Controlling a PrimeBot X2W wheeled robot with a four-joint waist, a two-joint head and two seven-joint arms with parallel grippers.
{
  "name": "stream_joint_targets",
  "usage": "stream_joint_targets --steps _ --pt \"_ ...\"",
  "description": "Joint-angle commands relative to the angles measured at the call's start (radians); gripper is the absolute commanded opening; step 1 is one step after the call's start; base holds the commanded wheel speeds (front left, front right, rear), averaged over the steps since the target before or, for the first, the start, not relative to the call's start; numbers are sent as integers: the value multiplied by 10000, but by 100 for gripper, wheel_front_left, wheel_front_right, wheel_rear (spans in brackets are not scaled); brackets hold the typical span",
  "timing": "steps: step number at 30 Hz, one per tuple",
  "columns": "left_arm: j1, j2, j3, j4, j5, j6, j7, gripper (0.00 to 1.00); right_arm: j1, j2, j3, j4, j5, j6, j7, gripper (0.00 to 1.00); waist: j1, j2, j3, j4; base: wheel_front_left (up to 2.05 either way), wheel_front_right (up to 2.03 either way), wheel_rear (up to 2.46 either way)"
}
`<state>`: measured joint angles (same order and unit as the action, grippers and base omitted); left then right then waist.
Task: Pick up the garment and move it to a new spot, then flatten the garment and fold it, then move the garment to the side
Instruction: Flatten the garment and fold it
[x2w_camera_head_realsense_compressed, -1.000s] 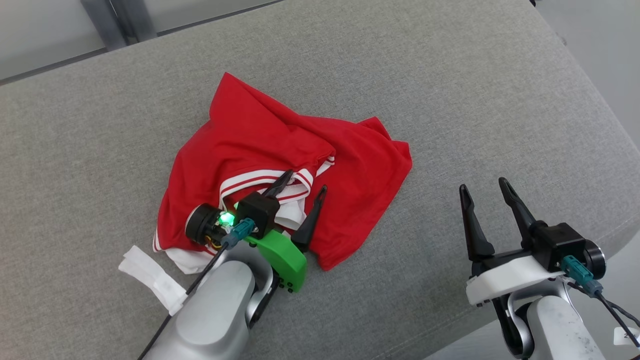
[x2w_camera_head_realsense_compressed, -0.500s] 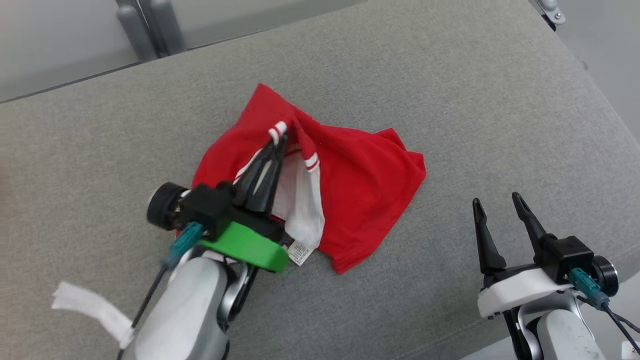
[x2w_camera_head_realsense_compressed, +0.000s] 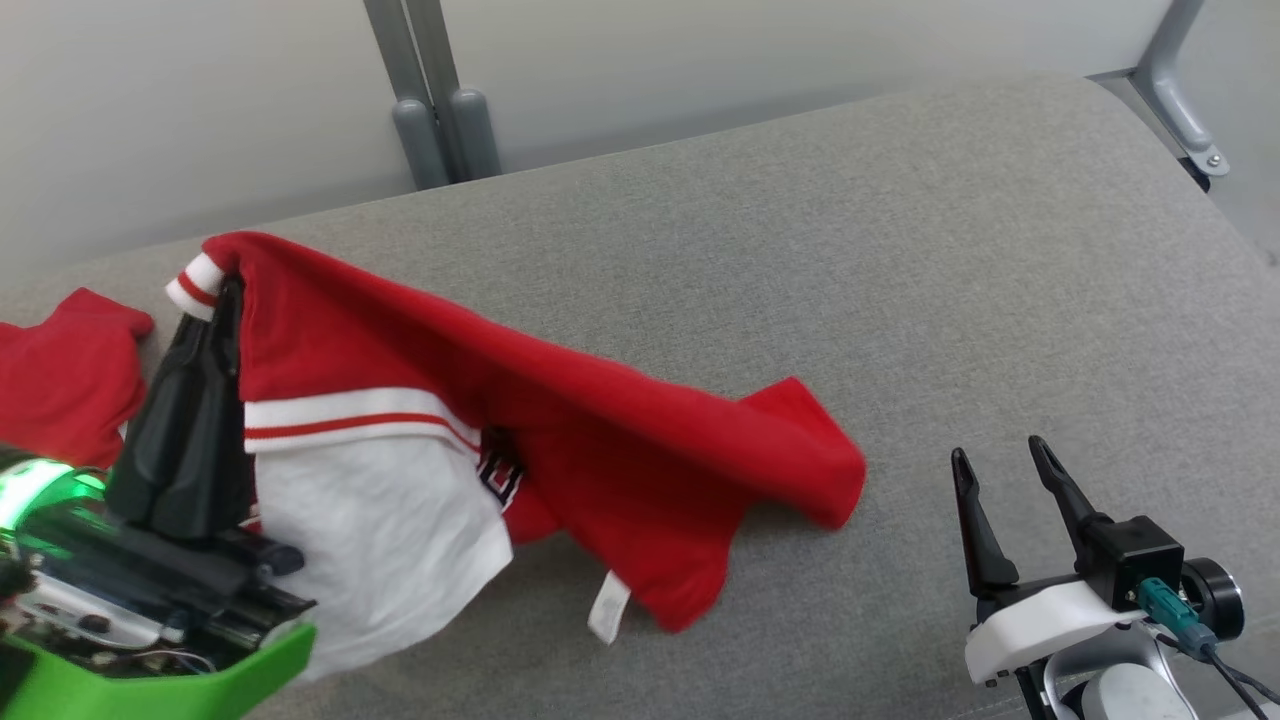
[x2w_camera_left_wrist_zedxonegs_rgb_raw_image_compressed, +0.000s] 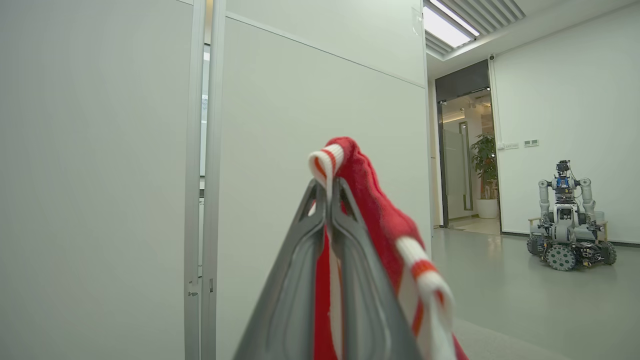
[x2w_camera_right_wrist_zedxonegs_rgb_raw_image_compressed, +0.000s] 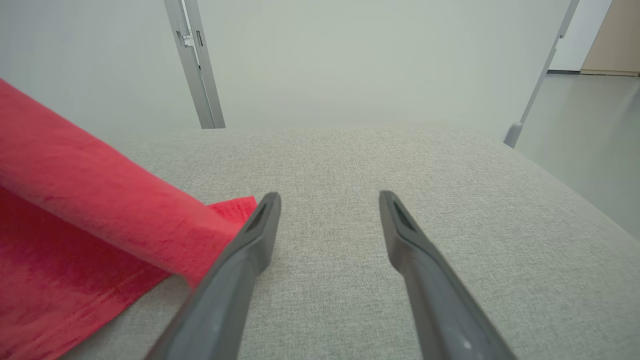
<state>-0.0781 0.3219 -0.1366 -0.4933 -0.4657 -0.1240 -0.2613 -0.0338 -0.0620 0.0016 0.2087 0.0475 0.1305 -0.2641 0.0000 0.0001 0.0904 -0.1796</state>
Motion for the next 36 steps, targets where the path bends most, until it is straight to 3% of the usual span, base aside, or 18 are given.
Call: stream_joint_targets --steps 1,8,11,15,20,25,26,28,29,33,36 --pt "-144 575 162 -97 -375 -58 99 0 100 -27 27 -21 -44 5 -6 100 0 -1 -183 281 0 0 0" --pt "-2072 3049 -649 581 -3136 -77 288 0 -316 20 336 -12 61 5 -5 100 0 -1 258 103 0 0 0" --pt "-3149 3332 -1743 1367 -3591 -79 425 0 -546 42 502 7 147 5 -5 100 0 -1 608 -133 0 0 0" --pt "-4776 2629 -3705 2615 -3821 -79 737 0 -875 75 654 50 252 5 -5 100 0 -1 1144 -583 0 0 0" --pt "-6820 1162 -6230 4745 -3941 -78 773 0 -1303 113 962 92 394 5 -5 100 0 -1 1837 -1370 0 0 0" --pt "-8318 80 -8245 6743 -4430 -79 667 0 -1626 112 1275 80 879 3 -5 100 0 -1 2310 -2300 0 0 0" --pt "-8550 -161 -8603 7195 -4533 -79 652 3 -1633 110 1243 80 985 3 -5 100 0 -1 2378 -2434 0 0 0" --pt "-8977 -603 -9191 8092 -4575 -79 686 80 -1575 115 1263 109 1109 3 -5 100 0 -1 2481 -2625 0 0 0" --pt "-9140 -791 -9384 8492 -4588 -79 639 100 -1557 120 1294 138 1162 3 -5 100 0 -1 2519 -2702 0 0 0" --pt "-9553 -1614 -9962 9884 -4747 -79 336 100 -1419 109 1272 213 1420 3 -5 100 0 -1 2517 -2945 0 0 0" --pt "-9536 -1853 -10150 10303 -4871 -80 169 100 -1306 117 1145 242 1417 3 -5 100 0 -1 2395 -2855 0 0 0"
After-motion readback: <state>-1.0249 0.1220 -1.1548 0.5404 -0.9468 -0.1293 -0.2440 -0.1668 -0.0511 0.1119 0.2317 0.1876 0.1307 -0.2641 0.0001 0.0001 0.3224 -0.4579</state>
